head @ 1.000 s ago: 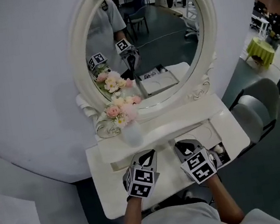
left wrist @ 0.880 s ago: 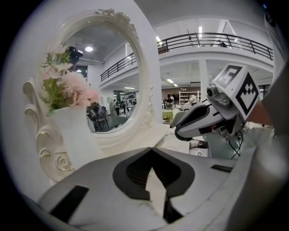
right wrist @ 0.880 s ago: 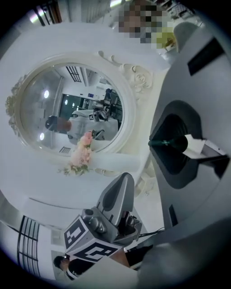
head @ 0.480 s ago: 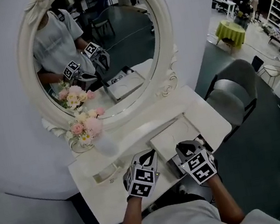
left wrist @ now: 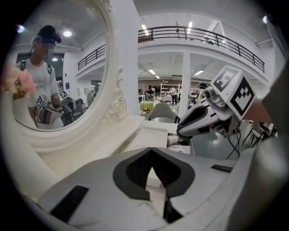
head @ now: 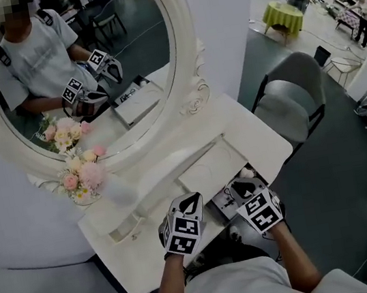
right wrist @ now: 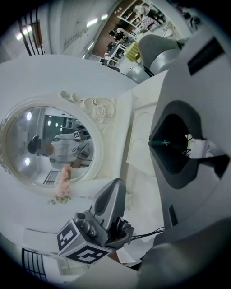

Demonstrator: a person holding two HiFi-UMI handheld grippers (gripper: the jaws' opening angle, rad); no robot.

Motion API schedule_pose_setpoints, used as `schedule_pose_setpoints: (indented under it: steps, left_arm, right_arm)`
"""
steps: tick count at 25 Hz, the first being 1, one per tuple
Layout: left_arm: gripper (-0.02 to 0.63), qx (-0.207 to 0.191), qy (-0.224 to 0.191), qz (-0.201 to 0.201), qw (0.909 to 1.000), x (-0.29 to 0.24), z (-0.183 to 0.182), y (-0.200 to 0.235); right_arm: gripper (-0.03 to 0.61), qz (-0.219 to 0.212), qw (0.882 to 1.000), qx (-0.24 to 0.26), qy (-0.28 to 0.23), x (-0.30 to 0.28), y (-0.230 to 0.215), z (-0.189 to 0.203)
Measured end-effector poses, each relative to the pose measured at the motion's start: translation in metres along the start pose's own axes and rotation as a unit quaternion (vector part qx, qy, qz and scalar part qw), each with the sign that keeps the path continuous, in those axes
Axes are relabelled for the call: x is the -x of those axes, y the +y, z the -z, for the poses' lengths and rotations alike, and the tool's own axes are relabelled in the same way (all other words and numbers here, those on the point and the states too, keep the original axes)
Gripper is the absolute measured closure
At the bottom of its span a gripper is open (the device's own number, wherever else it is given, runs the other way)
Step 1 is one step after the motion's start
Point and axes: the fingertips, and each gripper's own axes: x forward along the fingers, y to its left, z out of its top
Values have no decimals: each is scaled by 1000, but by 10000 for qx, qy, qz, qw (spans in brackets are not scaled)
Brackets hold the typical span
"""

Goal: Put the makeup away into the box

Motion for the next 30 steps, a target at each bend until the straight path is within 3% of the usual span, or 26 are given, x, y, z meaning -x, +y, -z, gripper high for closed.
schedule_pose_setpoints:
  steps: [12, 22, 30]
  left_arm:
    - [601, 40, 461, 239, 9986, -36, 21, -20]
    - [601, 170, 676, 200, 9974, -49, 34, -24]
    - [601, 330, 636, 100, 9974, -43, 37, -20]
  right_arm:
    - [540, -244, 9956, 135, 899, -39, -11, 74]
    - [537, -500, 9909, 387, 1190, -61, -9, 95]
    - [448, -728, 9889, 449, 1219, -67, -3, 95]
